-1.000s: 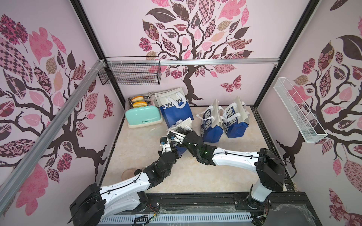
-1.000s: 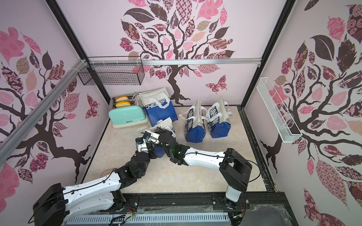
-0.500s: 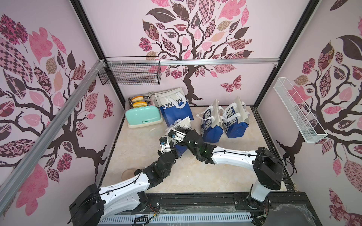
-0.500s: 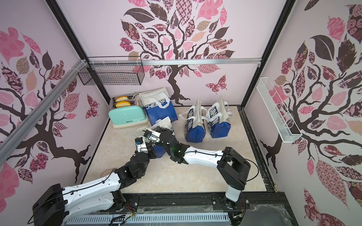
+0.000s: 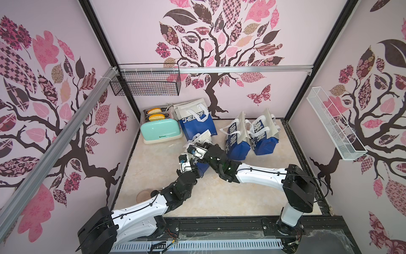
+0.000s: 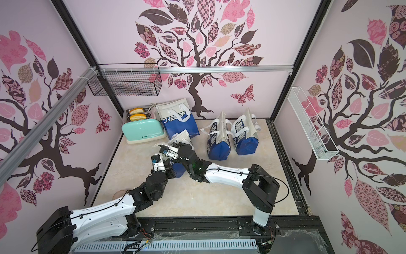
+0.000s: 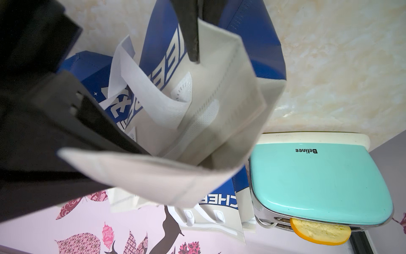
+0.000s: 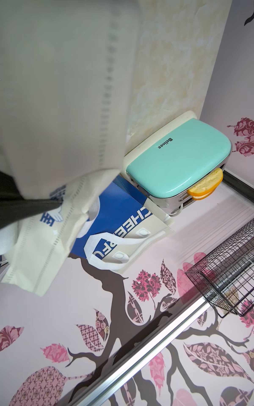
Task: Open the takeout bag
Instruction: Open the takeout bag at the center of the board.
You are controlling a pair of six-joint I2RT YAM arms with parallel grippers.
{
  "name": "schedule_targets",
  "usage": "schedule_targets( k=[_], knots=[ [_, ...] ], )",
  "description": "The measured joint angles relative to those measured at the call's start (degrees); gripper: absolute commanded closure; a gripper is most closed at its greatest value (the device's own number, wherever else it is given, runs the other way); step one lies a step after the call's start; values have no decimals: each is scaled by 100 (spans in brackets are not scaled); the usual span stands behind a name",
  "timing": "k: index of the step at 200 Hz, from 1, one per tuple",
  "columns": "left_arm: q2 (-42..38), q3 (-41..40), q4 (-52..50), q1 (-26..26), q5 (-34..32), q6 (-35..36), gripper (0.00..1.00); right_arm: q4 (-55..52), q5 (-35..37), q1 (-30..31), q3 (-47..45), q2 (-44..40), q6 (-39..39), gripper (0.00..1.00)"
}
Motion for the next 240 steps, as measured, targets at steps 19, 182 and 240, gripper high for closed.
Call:
schedule_targets(
  k=[19, 182, 240],
  knots=[
    [-37, 0, -52, 0, 26, 2, 100, -79, 87, 22, 0, -39, -105, 100],
    [431, 417, -444, -9, 83, -332, 100, -2201, 1080, 129, 804, -629, -1709, 100],
    [802, 601, -651, 90, -219, -673, 100, -2140, 1886, 332, 1733, 138, -3257, 100]
  ],
)
